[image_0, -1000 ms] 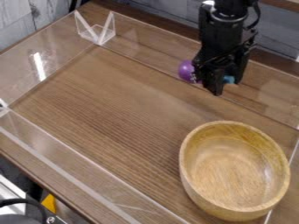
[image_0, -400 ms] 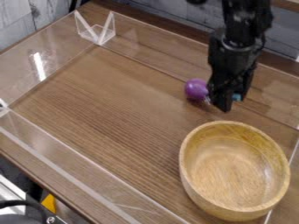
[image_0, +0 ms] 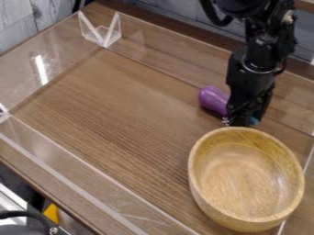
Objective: Remove the purple eggplant from inside the brown bowl and put it on the table
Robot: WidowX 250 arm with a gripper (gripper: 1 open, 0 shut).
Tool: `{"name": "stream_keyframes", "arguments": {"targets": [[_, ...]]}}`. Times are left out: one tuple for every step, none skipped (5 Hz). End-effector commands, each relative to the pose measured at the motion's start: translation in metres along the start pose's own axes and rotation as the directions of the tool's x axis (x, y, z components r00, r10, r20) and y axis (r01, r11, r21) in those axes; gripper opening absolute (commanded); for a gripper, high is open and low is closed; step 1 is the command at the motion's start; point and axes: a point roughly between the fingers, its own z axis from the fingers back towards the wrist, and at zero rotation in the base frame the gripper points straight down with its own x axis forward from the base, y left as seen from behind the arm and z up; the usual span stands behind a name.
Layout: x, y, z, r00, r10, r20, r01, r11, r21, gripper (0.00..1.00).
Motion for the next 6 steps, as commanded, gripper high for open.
{"name": "stream_keyframes", "arguments": {"targets": [[0.006,-0.002,0.034,1.0,-0.019,0.008,0.02,0.997,-0.075,0.0],[0.011,0.004,0.044,0.999,-0.032,0.009,0.033,0.997,-0.077,0.0],[0.014,0.003,0.051,0.998,-0.06,0.01,0.061,0.995,-0.078,0.0],[0.015,0.0,0.056,0.995,-0.094,0.011,0.095,0.993,-0.077,0.0],[0.014,-0.005,0.051,0.994,-0.113,0.016,0.114,0.991,-0.075,0.0],[0.015,-0.01,0.046,0.992,-0.128,0.021,0.129,0.989,-0.075,0.0]]}}
